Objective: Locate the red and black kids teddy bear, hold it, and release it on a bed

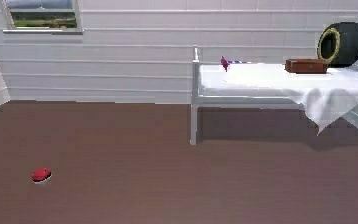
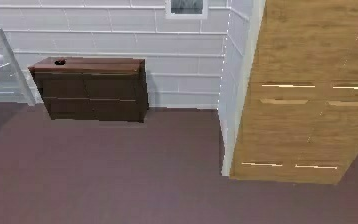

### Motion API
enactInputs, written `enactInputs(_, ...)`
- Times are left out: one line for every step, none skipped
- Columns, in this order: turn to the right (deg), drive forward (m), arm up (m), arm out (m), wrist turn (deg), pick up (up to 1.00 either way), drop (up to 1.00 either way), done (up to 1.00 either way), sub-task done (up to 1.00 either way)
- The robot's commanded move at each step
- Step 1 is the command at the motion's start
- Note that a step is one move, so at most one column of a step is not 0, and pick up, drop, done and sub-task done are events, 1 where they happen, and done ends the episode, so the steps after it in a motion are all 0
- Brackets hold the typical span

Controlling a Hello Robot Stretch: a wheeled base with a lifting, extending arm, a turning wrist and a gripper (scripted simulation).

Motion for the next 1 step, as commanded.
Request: enactInputs(-45.0,0.00,0.00,0.00,0.0,0.00,0.00,0.00,0.00)
